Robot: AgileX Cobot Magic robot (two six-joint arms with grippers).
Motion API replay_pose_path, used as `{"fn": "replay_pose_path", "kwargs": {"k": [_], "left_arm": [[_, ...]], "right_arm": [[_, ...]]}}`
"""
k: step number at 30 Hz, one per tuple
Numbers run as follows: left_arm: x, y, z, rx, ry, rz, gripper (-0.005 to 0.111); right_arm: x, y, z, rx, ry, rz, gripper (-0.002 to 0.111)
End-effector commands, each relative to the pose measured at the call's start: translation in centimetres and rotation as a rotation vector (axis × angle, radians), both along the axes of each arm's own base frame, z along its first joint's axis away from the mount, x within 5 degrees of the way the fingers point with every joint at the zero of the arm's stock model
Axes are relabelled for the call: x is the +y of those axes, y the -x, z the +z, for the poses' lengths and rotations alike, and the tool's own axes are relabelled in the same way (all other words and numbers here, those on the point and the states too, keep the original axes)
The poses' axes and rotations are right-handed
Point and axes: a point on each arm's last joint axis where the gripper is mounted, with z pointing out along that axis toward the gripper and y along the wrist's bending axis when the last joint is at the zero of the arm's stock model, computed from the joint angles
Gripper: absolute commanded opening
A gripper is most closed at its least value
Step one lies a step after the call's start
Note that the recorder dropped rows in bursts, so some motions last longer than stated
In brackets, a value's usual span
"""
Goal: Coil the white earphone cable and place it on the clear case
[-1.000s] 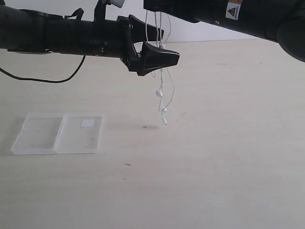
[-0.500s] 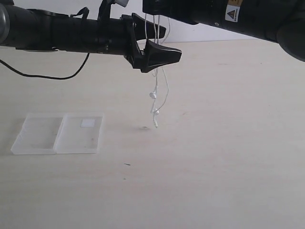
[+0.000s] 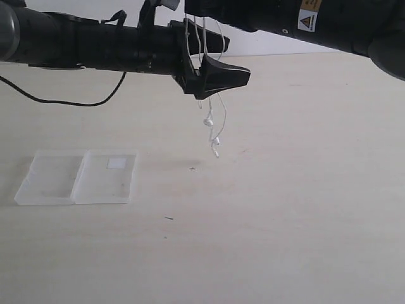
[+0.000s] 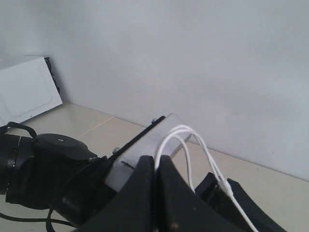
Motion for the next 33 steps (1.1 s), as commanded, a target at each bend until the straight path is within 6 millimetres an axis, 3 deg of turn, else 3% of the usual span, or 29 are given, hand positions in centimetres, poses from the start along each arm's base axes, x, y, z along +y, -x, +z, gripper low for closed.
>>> {"fn": "replay_pose_path", "kwargs": {"k": [1,16,18,22,25,33], "left_arm": [[-0.26,0.08,0.19,-0.001,0.018,-0.009,0.095],[-0.23,0.03,0.16,0.003,0.015,-0.002,0.092],[-0.23,0.03,0.16,0.003,0.015,-0.002,0.084],[-0.23,0.01,0.15,0.013,0.017,0.002,0.055],[-0.24,0.04,0.17,0.013,0.019,-0.001,0.04],[-0.23,0.37,-0.3,0.015,-0.036,-0.039,0.036]], "right_arm": [[0.1,0.01,0.12,-0.016,0.02,0.013,0.0],[0.09,0.0,0.1,-0.016,0.023,0.012,0.0],[0.09,0.0,0.1,-0.016,0.023,0.012,0.0],[0.08,0.0,0.08,-0.015,0.025,0.011,0.0],[0.07,-0.02,0.1,-0.032,0.038,0.011,0.0],[-0.1,-0.16,0.18,-0.036,0.037,-0.014,0.0]]}}
